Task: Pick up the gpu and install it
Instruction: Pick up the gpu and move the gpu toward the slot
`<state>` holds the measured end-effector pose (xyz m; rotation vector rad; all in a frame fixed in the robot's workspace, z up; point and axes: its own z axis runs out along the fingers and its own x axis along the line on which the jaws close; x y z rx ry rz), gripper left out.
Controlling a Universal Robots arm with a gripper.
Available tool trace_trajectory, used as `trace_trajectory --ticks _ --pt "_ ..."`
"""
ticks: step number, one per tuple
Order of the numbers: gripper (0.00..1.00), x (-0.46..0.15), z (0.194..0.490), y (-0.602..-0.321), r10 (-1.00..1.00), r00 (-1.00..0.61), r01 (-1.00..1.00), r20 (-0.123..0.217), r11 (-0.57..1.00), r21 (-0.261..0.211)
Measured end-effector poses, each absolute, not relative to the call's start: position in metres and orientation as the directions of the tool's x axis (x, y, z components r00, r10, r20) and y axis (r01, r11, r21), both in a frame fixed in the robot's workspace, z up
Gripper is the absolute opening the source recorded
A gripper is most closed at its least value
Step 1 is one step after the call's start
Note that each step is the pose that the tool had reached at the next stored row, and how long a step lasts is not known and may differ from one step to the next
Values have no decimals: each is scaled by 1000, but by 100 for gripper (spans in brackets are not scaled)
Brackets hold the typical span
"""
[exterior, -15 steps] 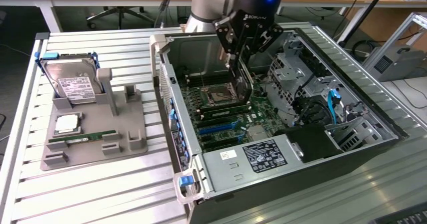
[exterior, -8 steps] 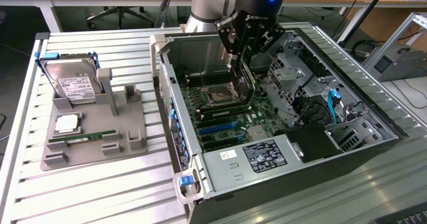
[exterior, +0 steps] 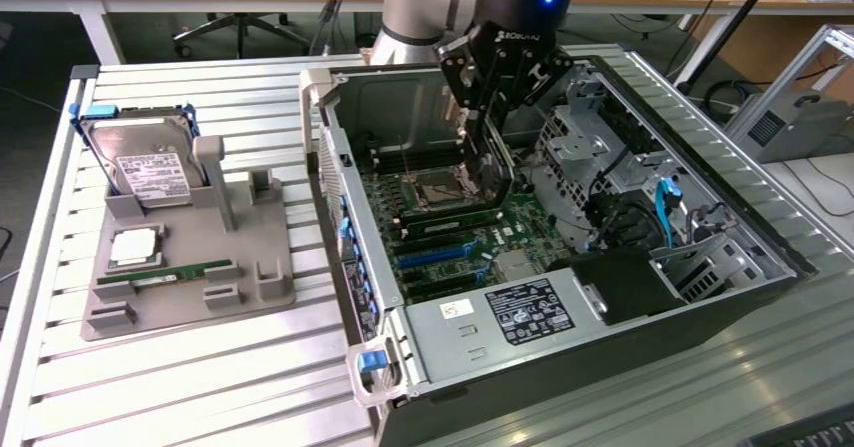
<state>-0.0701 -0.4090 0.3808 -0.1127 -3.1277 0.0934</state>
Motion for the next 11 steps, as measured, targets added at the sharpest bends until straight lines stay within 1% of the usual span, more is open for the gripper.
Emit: trace_trajectory --ticks 11 --pt "27 -62 379 -409 72 -997 72 8 995 -63"
